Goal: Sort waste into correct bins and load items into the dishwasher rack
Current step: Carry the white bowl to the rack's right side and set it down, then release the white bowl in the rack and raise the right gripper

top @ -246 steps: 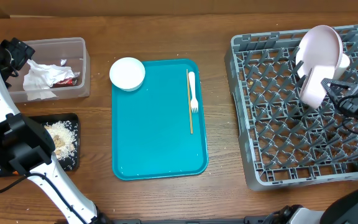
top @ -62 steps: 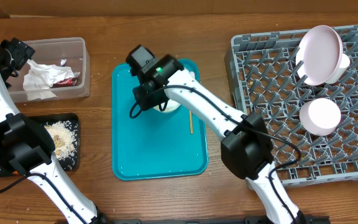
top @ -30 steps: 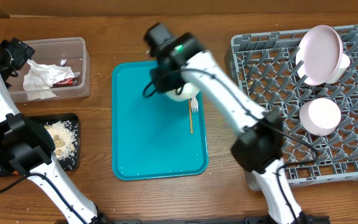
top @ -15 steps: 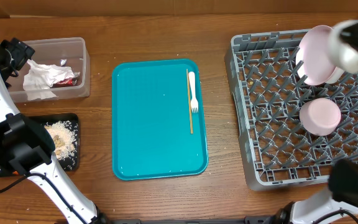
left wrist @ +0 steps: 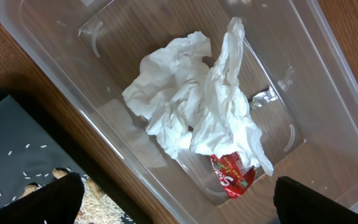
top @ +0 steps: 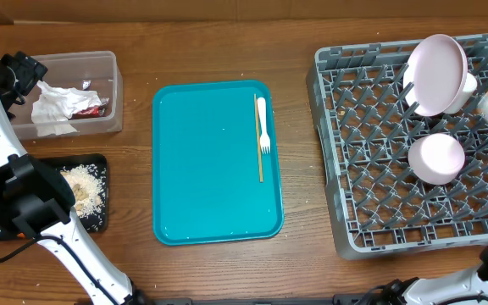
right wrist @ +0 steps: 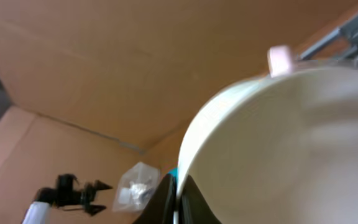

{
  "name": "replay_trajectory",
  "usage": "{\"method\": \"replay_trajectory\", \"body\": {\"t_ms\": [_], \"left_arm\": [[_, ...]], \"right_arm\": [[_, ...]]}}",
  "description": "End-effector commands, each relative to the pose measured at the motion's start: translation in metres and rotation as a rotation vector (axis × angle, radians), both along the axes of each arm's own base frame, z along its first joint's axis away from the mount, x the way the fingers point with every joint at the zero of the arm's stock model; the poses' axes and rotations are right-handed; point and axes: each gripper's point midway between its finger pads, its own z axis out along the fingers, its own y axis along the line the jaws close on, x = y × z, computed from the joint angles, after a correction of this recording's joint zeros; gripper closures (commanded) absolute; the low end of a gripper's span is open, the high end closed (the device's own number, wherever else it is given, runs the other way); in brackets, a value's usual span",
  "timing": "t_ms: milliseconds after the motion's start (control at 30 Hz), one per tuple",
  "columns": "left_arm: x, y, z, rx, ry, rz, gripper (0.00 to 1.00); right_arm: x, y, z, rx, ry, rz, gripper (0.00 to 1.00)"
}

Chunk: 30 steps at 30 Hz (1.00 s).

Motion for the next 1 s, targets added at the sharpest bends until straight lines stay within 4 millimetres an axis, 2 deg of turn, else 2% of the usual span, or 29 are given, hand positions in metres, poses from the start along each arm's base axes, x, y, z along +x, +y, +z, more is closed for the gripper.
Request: {"method": "replay_trajectory", "body": {"t_ms": [0,133,333,433,633,800,967], "left_arm": [[0.000,-0.001,0.005,0.014,-0.004,0.004,0.00],[0.000,-0.001,0.005,0.014,-0.005,0.004,0.00],[0.000,-0.001,0.005,0.014,-0.004,0.004,0.00],[0.000,-0.002,0.006,0.015,-0.005,0.002,0.00],[-0.001,-0.001,0.005,0.015,-0.005,0.004,0.00],[0.000,-0.003,0.005,0.014,-0.004,0.000,0.00],[0.000,-0.002,0.005,0.014,-0.004,0.001,0.00]], "right_arm": [[0.003,0.003,-0.019,0.012,-0.175,0.041,0.96],[0.003,-0.010,-0.044,-0.003,-0.177,0.017,0.96],[-0.001,-0.017,-0.060,-0.008,-0.164,-0.008,0.96],[0.000,-0.020,-0.073,-0.014,-0.105,-0.028,0.96],[0.002,-0.024,-0.084,0.030,-0.042,-0.048,0.96],[0.007,-0.053,-0.123,0.062,0.264,-0.235,0.96],[0.008,-0.055,-0.124,0.052,0.264,-0.242,0.96]]}}
